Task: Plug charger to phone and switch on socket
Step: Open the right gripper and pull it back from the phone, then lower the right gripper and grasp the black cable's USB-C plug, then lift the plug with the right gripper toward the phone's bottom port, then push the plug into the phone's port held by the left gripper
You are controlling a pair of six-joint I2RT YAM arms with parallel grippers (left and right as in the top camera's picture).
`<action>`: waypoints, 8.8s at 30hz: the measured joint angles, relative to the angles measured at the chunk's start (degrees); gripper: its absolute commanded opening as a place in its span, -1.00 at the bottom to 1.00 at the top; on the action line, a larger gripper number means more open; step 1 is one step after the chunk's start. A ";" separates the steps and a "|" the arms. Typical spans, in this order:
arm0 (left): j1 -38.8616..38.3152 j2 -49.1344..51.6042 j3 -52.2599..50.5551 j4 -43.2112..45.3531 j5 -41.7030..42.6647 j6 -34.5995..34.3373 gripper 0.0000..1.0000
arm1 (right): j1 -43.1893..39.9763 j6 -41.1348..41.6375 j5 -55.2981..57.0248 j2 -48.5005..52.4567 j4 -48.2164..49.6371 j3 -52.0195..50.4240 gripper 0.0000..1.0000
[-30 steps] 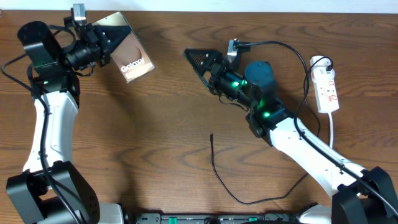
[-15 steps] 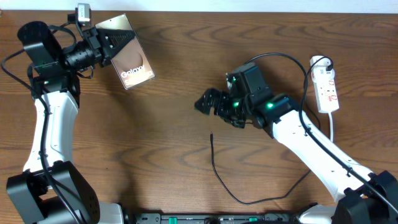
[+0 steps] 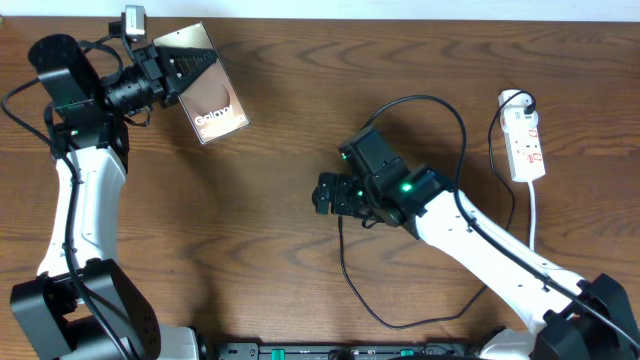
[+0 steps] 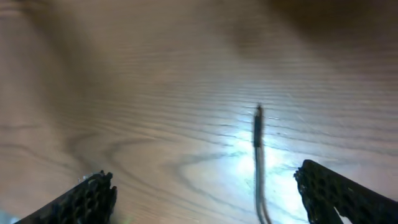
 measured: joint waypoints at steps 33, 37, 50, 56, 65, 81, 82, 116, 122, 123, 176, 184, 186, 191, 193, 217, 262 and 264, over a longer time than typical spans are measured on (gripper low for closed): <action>0.00 0.00 0.00 0.00 0.00 0.63 -0.86 | 3.72 2.32 3.52 16.28 -1.03 0.26 0.09; 0.00 0.00 -0.02 0.00 0.00 0.63 -0.85 | 3.72 2.97 3.54 16.65 -1.03 0.26 -0.13; 0.00 0.00 0.00 0.00 -0.02 0.66 -0.85 | 3.72 3.34 3.54 17.07 -1.03 0.28 -0.47; 0.00 0.00 -0.02 0.00 -0.02 0.66 -0.86 | 3.72 3.32 3.52 17.88 -1.16 0.37 -0.49; 0.00 0.00 -0.02 0.00 -0.02 0.63 -0.86 | 3.72 3.45 3.50 18.91 -2.05 1.53 -0.66; 0.00 0.00 -0.02 0.00 -0.02 0.63 -0.86 | 2.78 3.13 1.18 19.39 -2.08 1.95 -0.98; 0.00 0.00 0.00 0.00 -0.04 0.63 -0.85 | 1.86 1.25 -1.33 19.50 -0.61 1.99 -0.98; 0.00 0.00 -0.02 2.38 0.00 0.63 -0.85 | -2.05 -1.51 -60.70 20.04 76.17 2.84 -0.98; 0.00 0.00 -0.04 5.16 -0.24 -0.94 -0.85 | -3.98 3.48 -59.56 20.04 78.12 2.84 -0.98; 0.00 0.00 -0.04 6.38 -0.31 -1.62 -0.86 | -4.66 3.91 -59.52 20.04 78.09 2.84 -0.99; -2.51 0.00 -0.07 8.92 0.04 -4.24 -0.85 | -4.61 35.06 -64.63 32.61 126.29 7.67 -0.98; -2.56 0.00 -0.07 8.48 0.04 -4.24 -0.86 | -4.61 35.06 -64.46 32.61 126.29 7.67 -0.98; -2.56 0.00 -0.07 8.46 0.07 -4.26 -0.85 | -4.61 35.06 -64.41 32.61 126.29 7.67 -0.98; -2.56 0.00 -0.07 8.48 1.11 -4.26 -0.85 | -4.70 35.06 -63.98 32.61 126.27 7.67 -0.98; -2.67 0.00 -0.07 8.46 1.36 -4.26 -0.85 | -4.70 35.06 -63.52 32.61 126.18 7.67 -0.99; -4.04 0.00 -0.07 8.50 0.26 -4.66 -0.86 | -5.25 35.04 -63.73 32.61 125.63 7.67 -0.98; -4.04 0.00 -0.07 8.55 -0.26 -3.15 -0.85 | -6.16 36.13 -63.67 32.61 124.54 7.67 -0.98; -4.04 0.00 -0.07 8.57 -0.28 -2.67 -0.85 | -6.16 36.59 -63.63 32.61 124.52 7.67 -0.98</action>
